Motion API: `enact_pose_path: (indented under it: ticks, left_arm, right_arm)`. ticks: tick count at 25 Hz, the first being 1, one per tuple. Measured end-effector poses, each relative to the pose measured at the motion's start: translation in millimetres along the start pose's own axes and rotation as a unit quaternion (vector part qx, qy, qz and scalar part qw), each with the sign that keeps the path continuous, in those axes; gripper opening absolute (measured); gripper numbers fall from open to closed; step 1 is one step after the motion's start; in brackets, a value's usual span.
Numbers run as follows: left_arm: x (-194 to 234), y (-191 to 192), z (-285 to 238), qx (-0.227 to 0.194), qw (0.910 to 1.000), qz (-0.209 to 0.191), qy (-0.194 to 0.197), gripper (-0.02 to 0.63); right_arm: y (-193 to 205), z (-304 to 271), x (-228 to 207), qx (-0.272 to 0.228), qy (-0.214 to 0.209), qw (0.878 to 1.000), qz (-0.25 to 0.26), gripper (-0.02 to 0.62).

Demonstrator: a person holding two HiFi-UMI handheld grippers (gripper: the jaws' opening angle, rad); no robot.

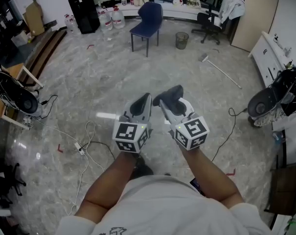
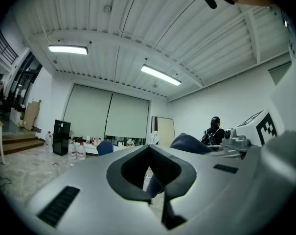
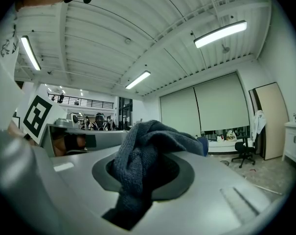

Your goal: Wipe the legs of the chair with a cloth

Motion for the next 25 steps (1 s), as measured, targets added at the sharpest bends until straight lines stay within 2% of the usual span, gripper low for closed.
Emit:
enact_pose_path:
  ticks: [10,16,21,25]
  left_arm:
    - [129,-14,-83,0.011,0.9997,0.013,0.016,0.006]
    - [184,-27,-148,0.012,0.9996,0.019,0.019,0.005]
    - [219,-16,-221,0.017,0.9996,0.020,0.011,0.005]
    - [238,4,-312,0.031,0.9994,0.018,-0.001,0.005]
  right_arm:
    - [-15,-158,-40,-0.005,0.003,1.000,-0.011,0.091]
    - [-19,-228,-83,-0.011,-0.001,1.000,-0.021,0.091]
    - [-8,-286,-146,-0.011,-0.014,0.999,-0.030,0.092]
    - [8,-332,-233,-0.017,-0.023,0.998,-0.047,0.092]
Point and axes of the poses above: the fingertips, and each gripper's own axes: z backward along the fingers, x to its left, y out of its underside, the point moved 8 cm from there along z, backward along the fingers, and after that the axes turned 14 degrees about -y, right-handed, at the moved point
